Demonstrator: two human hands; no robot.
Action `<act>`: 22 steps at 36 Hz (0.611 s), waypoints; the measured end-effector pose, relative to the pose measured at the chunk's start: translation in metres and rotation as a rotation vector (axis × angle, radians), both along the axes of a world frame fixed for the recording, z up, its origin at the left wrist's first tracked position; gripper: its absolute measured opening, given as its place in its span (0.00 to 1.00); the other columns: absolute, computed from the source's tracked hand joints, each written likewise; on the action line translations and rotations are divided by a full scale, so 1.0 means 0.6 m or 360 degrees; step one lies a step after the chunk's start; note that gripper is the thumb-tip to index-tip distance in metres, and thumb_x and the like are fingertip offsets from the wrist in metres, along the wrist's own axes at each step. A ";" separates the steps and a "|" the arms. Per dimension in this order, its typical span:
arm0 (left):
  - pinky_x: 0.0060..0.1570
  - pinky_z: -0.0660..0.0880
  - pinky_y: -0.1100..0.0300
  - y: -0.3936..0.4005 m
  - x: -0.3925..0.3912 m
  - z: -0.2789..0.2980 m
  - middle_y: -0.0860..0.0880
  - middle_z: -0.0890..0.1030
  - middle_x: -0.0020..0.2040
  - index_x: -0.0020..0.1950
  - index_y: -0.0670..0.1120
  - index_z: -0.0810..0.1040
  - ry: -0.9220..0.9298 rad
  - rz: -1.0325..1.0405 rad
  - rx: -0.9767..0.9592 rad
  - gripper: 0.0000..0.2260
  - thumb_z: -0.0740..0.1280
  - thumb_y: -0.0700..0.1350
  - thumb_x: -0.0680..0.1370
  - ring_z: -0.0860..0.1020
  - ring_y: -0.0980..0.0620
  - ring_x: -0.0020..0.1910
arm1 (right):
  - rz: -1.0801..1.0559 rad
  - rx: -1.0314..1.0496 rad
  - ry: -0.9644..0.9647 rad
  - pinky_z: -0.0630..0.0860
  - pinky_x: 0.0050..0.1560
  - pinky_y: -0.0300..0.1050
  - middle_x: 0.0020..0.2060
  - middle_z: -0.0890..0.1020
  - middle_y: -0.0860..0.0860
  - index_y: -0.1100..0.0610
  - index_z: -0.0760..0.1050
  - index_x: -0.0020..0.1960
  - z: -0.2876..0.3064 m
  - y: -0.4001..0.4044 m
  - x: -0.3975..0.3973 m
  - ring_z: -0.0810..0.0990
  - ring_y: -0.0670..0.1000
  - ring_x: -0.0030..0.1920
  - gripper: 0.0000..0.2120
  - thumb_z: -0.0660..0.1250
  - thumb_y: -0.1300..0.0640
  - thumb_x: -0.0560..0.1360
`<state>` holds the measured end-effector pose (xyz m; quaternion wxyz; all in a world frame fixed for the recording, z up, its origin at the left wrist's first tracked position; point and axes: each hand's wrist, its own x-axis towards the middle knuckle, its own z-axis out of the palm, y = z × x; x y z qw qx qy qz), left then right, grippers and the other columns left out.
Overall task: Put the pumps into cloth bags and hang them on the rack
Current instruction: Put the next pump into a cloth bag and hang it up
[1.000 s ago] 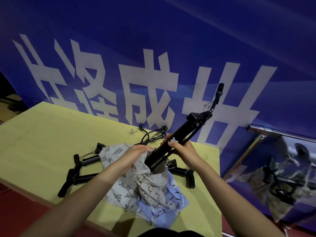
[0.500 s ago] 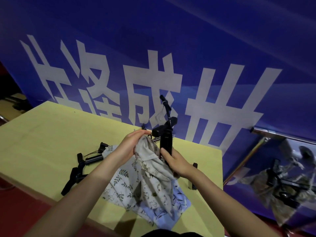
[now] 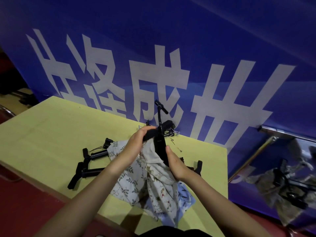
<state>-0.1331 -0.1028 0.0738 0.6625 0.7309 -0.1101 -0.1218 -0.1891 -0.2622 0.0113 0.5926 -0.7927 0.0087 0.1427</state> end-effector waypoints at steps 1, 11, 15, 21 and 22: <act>0.65 0.72 0.52 0.002 0.000 -0.003 0.52 0.81 0.59 0.58 0.54 0.80 -0.0005 0.0005 0.0012 0.22 0.51 0.54 0.73 0.77 0.55 0.60 | -0.0003 0.0012 0.0017 0.57 0.74 0.43 0.74 0.64 0.42 0.46 0.59 0.77 0.000 0.001 -0.001 0.61 0.40 0.73 0.31 0.40 0.33 0.79; 0.54 0.74 0.67 0.002 -0.016 -0.014 0.54 0.83 0.55 0.55 0.50 0.82 -0.0095 0.0146 -0.0173 0.09 0.67 0.40 0.78 0.79 0.59 0.56 | 0.0023 -0.0099 -0.0056 0.59 0.74 0.47 0.71 0.67 0.39 0.45 0.64 0.75 0.001 0.006 -0.007 0.65 0.39 0.71 0.30 0.43 0.32 0.79; 0.54 0.73 0.67 -0.001 -0.019 -0.019 0.57 0.83 0.54 0.54 0.51 0.83 -0.0043 0.0151 -0.0120 0.09 0.67 0.40 0.78 0.79 0.63 0.55 | -0.0149 -0.0059 0.0002 0.65 0.58 0.41 0.50 0.74 0.37 0.46 0.72 0.56 0.004 -0.006 -0.013 0.72 0.34 0.48 0.16 0.46 0.47 0.84; 0.58 0.72 0.64 0.001 -0.021 -0.028 0.55 0.83 0.55 0.51 0.55 0.84 0.0027 0.0147 -0.0144 0.10 0.67 0.41 0.78 0.79 0.61 0.57 | -0.0083 -0.0317 0.0358 0.69 0.39 0.41 0.40 0.74 0.50 0.55 0.74 0.57 -0.051 -0.034 -0.031 0.71 0.47 0.36 0.11 0.59 0.50 0.81; 0.59 0.72 0.62 0.002 -0.021 -0.029 0.55 0.83 0.56 0.51 0.56 0.84 0.0033 0.0140 -0.0155 0.10 0.67 0.41 0.78 0.79 0.59 0.58 | -0.0066 -0.0247 0.0466 0.70 0.38 0.40 0.40 0.73 0.50 0.56 0.74 0.56 -0.051 -0.036 -0.037 0.71 0.48 0.36 0.10 0.59 0.51 0.81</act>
